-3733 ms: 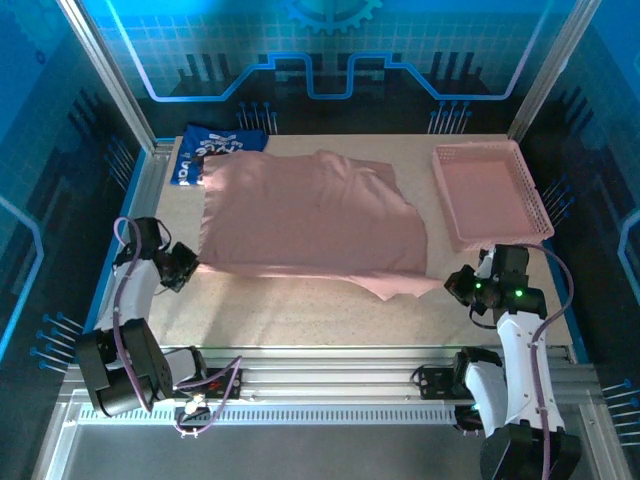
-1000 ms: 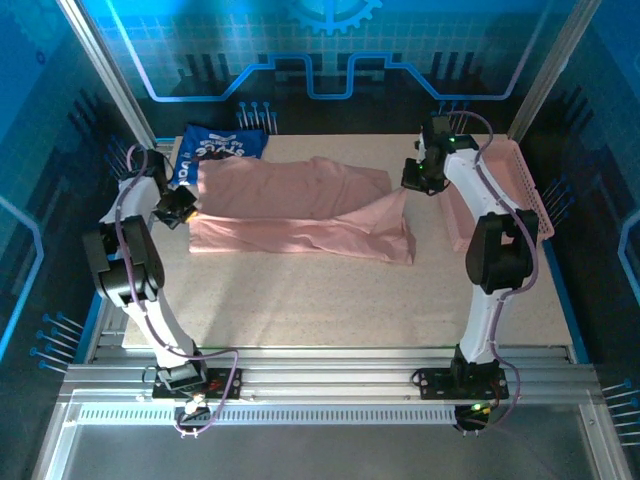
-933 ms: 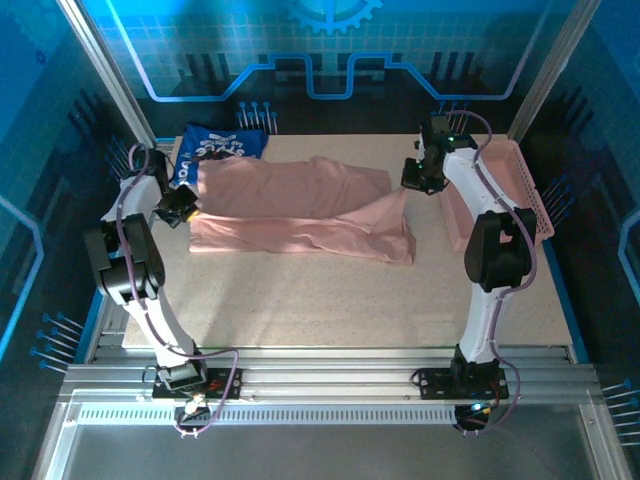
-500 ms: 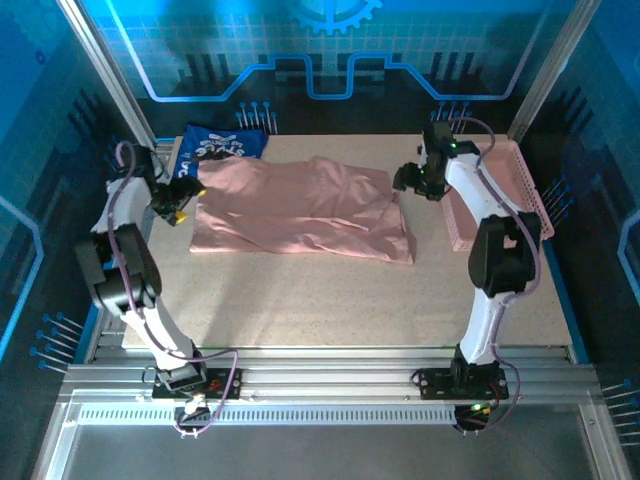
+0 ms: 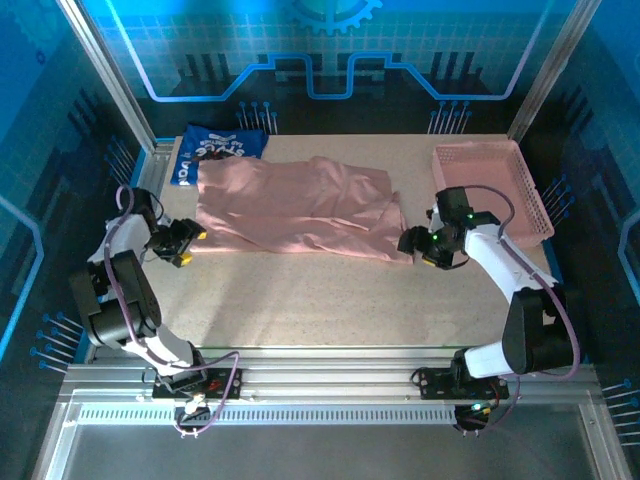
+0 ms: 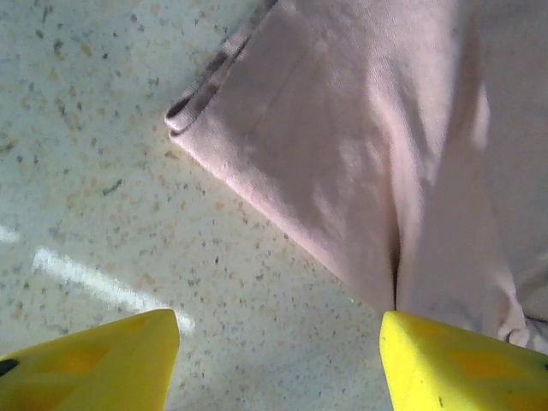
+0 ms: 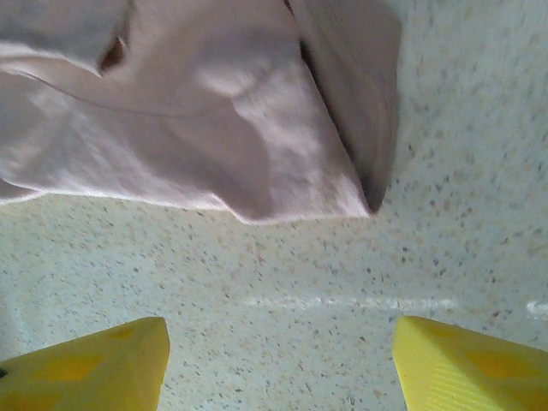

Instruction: Fold and stack the t-shirts

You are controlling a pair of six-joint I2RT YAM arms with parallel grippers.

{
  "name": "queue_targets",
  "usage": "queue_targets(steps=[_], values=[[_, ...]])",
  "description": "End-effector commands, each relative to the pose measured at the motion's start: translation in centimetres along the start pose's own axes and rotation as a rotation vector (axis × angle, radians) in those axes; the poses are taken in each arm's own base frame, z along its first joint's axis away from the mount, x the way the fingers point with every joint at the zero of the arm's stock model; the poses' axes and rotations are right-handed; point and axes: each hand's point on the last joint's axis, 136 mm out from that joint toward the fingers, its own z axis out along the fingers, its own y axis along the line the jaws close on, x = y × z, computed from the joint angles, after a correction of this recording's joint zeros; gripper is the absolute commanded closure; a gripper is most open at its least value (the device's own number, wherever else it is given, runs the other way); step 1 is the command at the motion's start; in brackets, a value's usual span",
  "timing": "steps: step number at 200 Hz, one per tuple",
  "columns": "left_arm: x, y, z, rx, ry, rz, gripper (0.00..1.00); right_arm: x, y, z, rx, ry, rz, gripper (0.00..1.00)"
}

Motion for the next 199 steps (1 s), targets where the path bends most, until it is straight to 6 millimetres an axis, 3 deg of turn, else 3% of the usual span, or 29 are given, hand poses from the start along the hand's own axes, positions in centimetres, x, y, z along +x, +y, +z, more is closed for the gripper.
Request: queue_targets(steps=[1, 43, 92, 108, 122, 137, 154, 199], values=[[-1.5, 0.0, 0.7, 0.01, -0.037, -0.004, 0.36, -0.3, 1.1, 1.0, -0.061, -0.005, 0.001, 0.31], [-2.5, -0.2, 2.7, 0.031, -0.022, -0.009, 0.41, -0.7, 0.7, 3.2, -0.065, 0.009, 0.038, 0.32], [-2.7, 0.7, 5.2, 0.012, 0.018, -0.032, 0.59, -1.1, 0.2, 6.5, 0.003, 0.068, 0.069, 0.38], [-2.5, 1.2, 5.7, -0.008, 0.032, -0.029, 0.7, -1.4, -0.4, 7.5, 0.042, 0.08, 0.085, 0.47], [-2.4, 1.6, 5.8, -0.029, 0.037, -0.023, 0.79, -1.6, -1.0, 8.0, 0.078, 0.08, 0.099, 0.69], [-2.3, 2.2, 5.5, -0.06, 0.032, -0.014, 0.92, -2.1, -1.2, 7.6, 0.102, 0.06, 0.1, 0.87], [-2.5, 3.0, 4.6, -0.095, 0.01, -0.022, 0.98, -2.5, -1.6, 6.2, 0.138, 0.023, 0.081, 0.98], [-2.5, 4.3, 1.8, -0.147, -0.051, -0.035, 1.0, -1.4, -2.9, 2.2, 0.2, -0.01, 0.011, 1.0]])
